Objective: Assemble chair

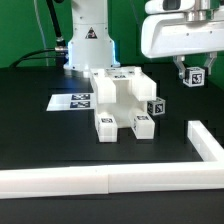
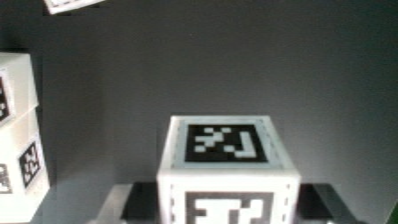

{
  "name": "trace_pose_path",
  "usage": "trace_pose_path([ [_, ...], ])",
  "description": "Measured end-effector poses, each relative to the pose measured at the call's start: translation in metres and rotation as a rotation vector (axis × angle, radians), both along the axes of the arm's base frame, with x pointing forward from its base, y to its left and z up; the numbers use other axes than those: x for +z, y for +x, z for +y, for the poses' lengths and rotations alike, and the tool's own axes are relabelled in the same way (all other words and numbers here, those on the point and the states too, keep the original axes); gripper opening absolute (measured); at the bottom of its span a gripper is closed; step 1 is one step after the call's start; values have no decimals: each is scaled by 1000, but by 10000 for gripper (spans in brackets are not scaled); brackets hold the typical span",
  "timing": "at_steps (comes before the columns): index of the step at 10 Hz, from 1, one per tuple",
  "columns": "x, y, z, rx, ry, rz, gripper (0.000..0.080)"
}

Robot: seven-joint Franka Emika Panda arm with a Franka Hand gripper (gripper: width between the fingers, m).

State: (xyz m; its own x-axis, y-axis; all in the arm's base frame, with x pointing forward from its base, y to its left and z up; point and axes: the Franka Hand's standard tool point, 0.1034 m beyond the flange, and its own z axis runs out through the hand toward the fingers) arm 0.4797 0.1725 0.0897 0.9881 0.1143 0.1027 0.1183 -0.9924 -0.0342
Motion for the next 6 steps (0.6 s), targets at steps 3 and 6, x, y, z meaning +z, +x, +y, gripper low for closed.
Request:
trace_pose_path([
  [3,41,4,-22,39,15,-15,289],
  [6,55,-1,-45,33,24,-18,289],
])
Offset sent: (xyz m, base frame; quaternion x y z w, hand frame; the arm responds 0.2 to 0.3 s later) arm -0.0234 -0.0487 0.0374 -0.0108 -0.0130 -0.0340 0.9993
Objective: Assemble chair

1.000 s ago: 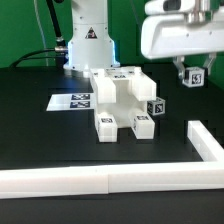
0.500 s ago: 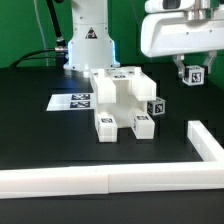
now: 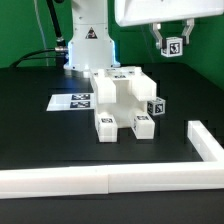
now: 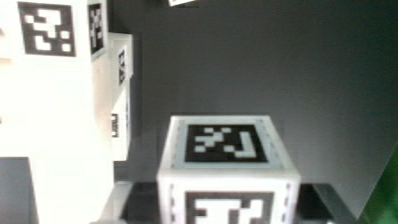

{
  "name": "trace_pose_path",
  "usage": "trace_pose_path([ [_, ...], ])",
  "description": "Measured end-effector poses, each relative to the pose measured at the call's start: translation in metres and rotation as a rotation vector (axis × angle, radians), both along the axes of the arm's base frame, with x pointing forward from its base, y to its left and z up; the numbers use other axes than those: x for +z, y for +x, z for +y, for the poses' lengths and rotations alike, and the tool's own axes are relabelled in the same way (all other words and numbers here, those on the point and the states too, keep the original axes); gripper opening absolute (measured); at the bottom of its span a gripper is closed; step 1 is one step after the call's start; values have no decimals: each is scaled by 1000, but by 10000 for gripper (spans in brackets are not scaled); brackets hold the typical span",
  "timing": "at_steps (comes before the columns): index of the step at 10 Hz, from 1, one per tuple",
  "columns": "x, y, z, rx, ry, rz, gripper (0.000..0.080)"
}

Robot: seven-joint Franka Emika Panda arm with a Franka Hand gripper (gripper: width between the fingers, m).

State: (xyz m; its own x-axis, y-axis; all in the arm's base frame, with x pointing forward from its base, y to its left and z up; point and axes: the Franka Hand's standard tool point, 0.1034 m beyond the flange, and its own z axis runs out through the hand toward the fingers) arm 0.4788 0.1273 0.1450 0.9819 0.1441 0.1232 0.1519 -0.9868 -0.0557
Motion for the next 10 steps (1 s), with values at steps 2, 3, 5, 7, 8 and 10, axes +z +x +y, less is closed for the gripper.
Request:
trace_pose_path([
  [2,-1,0,0,1,-1,2,290],
  [3,-1,-1,0,1,-1,2,290],
  [5,-1,-3,-17,53,-12,1,290],
  [7,-1,1,-38,106,-26,-4,290],
  [8,-1,2,-42,112,-25,-4,290],
  [10,-2,2,-41,110,-25,-3,290],
])
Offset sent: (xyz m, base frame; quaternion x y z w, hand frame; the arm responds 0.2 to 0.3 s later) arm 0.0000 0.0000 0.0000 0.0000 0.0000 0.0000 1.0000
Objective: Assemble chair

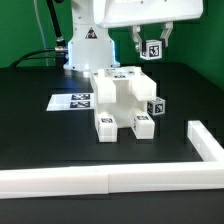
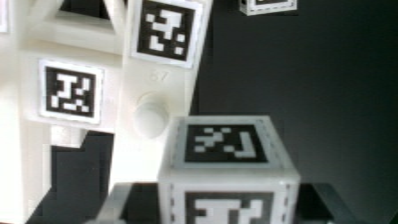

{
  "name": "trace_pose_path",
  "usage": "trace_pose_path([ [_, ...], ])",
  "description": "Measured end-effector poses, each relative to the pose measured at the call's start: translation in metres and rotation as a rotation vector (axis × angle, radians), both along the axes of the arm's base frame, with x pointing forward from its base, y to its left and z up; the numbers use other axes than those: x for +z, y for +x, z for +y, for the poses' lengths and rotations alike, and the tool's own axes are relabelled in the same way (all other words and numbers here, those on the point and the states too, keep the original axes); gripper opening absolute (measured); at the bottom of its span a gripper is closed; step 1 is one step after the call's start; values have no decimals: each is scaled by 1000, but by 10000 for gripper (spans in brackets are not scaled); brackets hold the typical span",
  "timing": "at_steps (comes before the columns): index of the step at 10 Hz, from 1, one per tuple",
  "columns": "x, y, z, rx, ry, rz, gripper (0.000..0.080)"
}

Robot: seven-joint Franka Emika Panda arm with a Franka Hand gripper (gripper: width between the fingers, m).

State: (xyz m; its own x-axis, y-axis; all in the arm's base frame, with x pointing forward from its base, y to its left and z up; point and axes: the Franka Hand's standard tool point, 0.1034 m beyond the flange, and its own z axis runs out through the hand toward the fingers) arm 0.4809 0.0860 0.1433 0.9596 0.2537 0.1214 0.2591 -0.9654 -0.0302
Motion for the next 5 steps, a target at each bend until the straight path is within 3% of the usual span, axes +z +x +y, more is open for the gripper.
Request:
trace_pose_path([
  [2,0,1,-3,19,-4,-1,290],
  [5,-4,5,-21,35,-17,-2,290],
])
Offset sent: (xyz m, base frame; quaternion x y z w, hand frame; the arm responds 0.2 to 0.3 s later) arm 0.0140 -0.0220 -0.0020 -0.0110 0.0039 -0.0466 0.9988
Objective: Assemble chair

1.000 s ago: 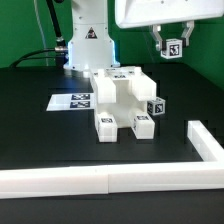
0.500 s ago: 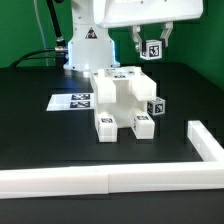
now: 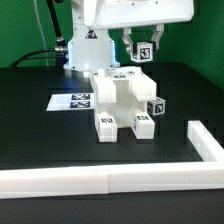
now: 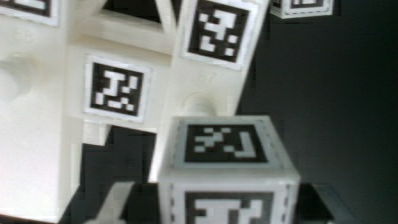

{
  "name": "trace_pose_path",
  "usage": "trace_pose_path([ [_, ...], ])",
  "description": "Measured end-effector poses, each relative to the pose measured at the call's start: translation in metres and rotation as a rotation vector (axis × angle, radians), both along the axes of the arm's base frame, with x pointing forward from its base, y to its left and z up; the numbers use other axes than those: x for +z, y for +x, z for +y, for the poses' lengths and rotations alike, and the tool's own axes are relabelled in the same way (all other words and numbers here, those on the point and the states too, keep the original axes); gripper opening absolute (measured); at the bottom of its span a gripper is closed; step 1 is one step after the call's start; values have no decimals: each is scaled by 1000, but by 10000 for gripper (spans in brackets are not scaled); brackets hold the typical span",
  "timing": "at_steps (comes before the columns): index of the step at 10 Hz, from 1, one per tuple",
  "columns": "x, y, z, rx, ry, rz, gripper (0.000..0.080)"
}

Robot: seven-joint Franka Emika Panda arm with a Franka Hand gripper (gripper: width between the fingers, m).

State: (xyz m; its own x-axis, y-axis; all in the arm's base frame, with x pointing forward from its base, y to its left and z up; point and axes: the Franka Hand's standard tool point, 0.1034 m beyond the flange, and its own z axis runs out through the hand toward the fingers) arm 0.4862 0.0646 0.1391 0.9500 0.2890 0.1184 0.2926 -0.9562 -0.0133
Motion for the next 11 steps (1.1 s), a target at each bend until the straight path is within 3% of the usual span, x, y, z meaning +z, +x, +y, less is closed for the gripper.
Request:
trace_pose_path([
  [5,-11,-3,0,0,-9,11,290],
  [11,-12,3,-1,0,-13,-15,290],
])
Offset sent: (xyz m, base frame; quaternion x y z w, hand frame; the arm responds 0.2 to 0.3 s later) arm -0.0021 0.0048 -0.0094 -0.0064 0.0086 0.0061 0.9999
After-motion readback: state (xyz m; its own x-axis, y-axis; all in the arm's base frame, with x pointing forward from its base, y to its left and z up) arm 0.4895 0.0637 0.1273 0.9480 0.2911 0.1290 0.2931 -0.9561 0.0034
